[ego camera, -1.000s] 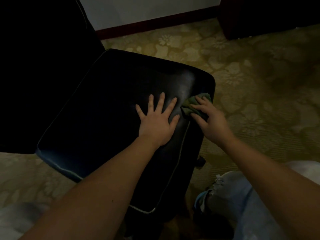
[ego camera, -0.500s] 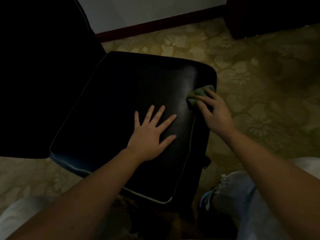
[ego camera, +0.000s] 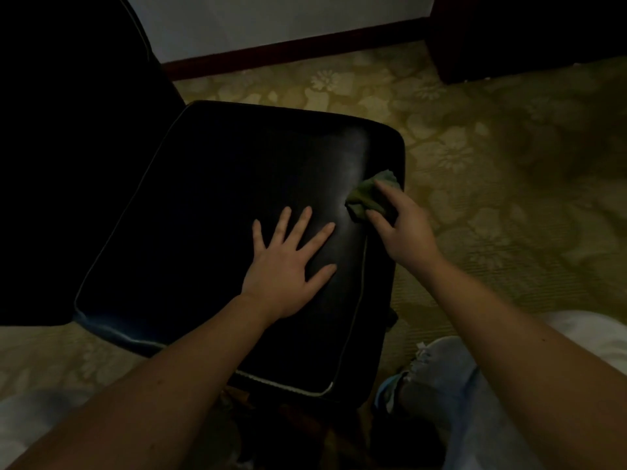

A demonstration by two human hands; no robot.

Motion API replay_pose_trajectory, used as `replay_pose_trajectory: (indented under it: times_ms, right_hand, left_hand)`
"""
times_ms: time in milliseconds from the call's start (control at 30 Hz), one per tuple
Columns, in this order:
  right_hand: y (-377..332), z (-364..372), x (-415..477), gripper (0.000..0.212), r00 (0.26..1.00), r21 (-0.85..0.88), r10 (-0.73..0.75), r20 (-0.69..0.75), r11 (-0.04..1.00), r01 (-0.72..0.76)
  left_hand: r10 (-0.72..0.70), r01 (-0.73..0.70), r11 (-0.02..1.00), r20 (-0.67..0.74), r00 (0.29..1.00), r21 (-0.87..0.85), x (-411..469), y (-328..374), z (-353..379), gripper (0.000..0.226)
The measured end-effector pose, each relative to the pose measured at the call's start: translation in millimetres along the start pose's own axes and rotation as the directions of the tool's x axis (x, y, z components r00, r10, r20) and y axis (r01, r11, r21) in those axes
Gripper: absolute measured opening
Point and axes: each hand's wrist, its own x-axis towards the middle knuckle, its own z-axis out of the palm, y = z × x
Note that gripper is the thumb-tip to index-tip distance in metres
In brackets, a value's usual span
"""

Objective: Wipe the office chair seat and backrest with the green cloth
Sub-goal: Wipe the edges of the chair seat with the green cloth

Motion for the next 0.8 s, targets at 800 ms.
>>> replay_pose_trajectory:
  times_ms: [800]
  right_hand:
    - [-3, 1, 1, 0.044, 0.998, -0.081, -0.008, 0.063, 0.997, 0.013]
  left_hand:
    - [-0.017, 0.017, 1.000, -0.043, 0.999, -0.012, 3, 3, 3, 0.068]
